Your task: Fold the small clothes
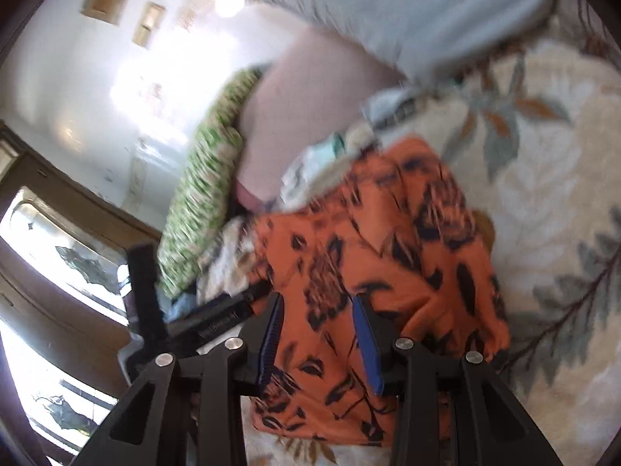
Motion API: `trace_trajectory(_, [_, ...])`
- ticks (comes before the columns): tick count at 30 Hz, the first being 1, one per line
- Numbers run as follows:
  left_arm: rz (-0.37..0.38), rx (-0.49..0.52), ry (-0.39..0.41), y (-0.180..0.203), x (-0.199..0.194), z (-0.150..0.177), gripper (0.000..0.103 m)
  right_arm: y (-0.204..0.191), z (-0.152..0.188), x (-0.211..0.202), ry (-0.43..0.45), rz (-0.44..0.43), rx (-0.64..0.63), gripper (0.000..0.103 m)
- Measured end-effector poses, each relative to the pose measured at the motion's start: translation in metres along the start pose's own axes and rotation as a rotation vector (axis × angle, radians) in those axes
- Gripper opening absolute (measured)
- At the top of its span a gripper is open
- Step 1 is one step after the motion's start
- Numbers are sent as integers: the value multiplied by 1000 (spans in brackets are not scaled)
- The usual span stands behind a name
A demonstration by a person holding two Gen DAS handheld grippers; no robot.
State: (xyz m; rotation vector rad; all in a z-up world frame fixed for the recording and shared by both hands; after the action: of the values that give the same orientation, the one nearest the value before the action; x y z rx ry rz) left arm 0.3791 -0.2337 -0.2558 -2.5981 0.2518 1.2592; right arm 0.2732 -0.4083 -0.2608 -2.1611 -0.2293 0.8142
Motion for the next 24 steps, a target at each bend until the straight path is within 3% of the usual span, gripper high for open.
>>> trace_trajectory(3, [-24,43,-30,8,15,9,84,26,10,14,-62,71,54,38])
trace_trajectory(6, [-25,41,-38,7,16,7,87,32,7,12,-64,33,123,37])
trace_trajectory(11, [13,28,-15,-2,-12,11,86,20,5,-1,-44,6,109,39])
trace_trajectory(13, [36,22,8,-8,-30,20,86,14,1,-12,-25,-19,89,39])
trace_trajectory(17, [70,30,29,-10,-54,49,86,-2,13,-16,-74,-54,52,40])
trace_trajectory(20, [15,89,4,-5,-46,71,87,-5,30,-7,-130,0,9,40])
trace_trajectory(24, [4,75,-16,-5,-38,78,88,16,56,15,-232,125,25,40])
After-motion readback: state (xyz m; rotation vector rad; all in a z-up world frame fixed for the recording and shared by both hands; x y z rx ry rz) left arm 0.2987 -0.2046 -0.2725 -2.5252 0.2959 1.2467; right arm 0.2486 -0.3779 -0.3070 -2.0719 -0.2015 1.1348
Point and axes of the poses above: each gripper's, at about its wrist camera, not at the fingertips, and x roughly the way its jaws point, y to its right, z to its underside, the point moved 9 cm from there along x, roughly the way its jaws point, and after that the axes turned 6 degrees about y, right-handed, at the moved point
